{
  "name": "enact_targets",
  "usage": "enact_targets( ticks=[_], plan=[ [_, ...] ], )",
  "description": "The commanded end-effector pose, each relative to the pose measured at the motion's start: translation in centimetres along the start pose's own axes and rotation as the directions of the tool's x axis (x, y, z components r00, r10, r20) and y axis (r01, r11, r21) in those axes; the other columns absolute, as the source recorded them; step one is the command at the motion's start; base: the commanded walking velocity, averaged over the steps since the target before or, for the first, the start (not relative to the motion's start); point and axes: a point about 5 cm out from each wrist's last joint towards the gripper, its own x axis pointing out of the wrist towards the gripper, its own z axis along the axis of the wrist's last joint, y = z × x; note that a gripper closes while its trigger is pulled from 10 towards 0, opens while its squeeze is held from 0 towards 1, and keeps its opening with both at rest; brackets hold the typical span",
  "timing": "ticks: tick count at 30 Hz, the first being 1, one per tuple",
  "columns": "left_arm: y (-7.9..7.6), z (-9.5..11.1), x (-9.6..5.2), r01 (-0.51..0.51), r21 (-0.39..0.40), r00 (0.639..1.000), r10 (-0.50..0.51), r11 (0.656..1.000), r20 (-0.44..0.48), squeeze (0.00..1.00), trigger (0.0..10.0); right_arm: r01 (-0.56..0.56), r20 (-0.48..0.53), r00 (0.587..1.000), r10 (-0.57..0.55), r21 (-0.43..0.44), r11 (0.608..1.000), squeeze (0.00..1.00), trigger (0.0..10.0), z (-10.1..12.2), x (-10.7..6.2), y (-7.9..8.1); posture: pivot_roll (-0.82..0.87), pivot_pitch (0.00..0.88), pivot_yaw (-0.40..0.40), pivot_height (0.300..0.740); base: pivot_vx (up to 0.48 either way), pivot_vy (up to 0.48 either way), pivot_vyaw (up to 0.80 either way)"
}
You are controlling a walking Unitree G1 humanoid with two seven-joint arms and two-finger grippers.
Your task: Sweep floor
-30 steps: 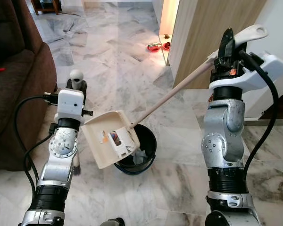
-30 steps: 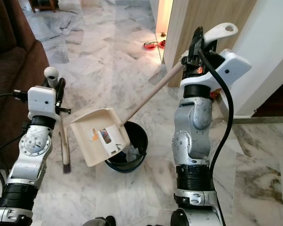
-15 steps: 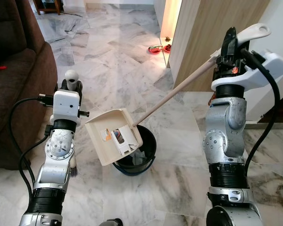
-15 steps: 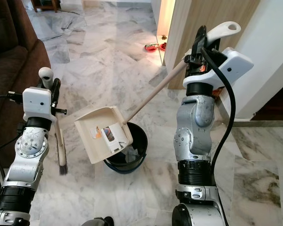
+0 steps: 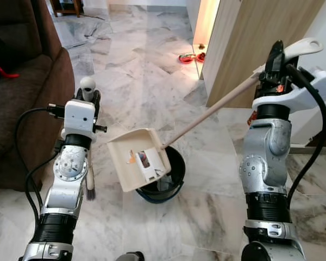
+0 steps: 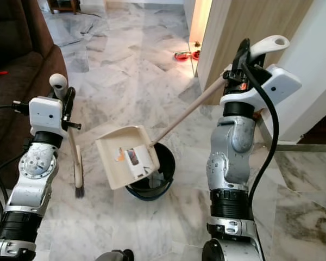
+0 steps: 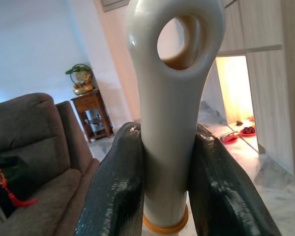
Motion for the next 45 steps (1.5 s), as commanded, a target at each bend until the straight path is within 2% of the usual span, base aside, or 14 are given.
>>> enact_targets(
  ticks=[1,14,27,45],
  plan=[
    [-0.2,1.3,0.5,0.018,0.015,0.998,-0.019,1.000,0.057,0.00,10.0,0.006,0.066,0.998,-0.008,0.022,1.000,0.00,10.0,1.1,0.3,0.1,0.29,0.076,-0.006,0.740,0.000,0.000,0.00],
    [-0.4,1.4,0.7,0.027,0.006,0.998,-0.027,1.000,0.061,0.00,10.0,0.004,0.061,0.998,-0.005,0.021,1.000,0.00,10.0,1.1,0.2,0.1,0.29,0.073,-0.010,0.740,0.000,0.000,0.00],
    [-0.4,1.5,0.2,-0.003,0.012,0.998,0.002,1.000,0.063,0.00,10.0,-0.024,0.069,0.997,0.022,0.021,1.000,0.00,10.0,1.5,0.9,0.5,0.30,0.103,-0.045,0.740,0.000,0.000,0.00],
    [-0.1,1.4,-0.3,-0.031,0.021,0.998,0.030,0.999,0.050,0.00,10.0,-0.041,0.059,0.997,0.039,0.035,0.999,0.00,10.0,1.3,1.2,0.9,0.31,0.113,-0.068,0.740,0.406,0.000,0.00]
  ],
)
